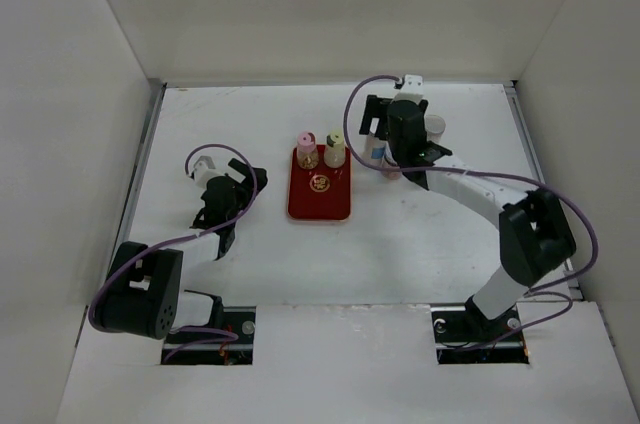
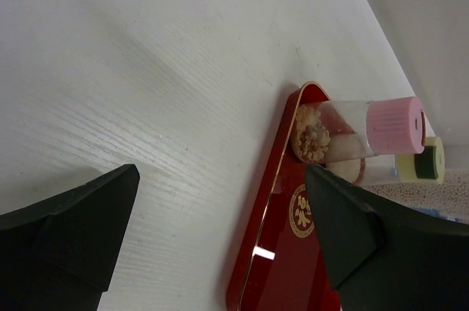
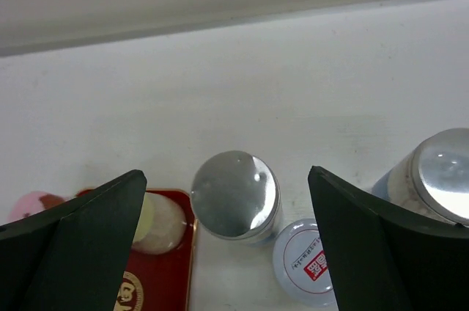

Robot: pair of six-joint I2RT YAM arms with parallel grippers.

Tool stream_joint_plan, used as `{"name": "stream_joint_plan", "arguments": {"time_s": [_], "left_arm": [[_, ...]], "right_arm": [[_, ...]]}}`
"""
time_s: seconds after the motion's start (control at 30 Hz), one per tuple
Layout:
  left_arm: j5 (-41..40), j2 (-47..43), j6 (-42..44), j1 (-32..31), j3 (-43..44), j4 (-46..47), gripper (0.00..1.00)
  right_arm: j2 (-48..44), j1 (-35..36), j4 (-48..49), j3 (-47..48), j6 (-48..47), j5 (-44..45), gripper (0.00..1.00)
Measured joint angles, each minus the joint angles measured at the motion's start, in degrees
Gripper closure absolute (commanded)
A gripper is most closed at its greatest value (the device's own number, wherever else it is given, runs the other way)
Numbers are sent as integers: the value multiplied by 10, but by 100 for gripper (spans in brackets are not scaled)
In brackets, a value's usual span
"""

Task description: Organize the condiment bottles

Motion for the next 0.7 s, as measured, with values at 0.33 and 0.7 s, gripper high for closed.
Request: {"name": "stream_joint_plan", "arguments": {"time_s": [0.33,0.7], "left_arm": [[0,0,0,2,0,0,0],[0,0,0,2,0,0,0]], "right_arm": [[119,-13,-38,52,-6,-23,33],[36,7,-27,3,-31,-6,47]]}}
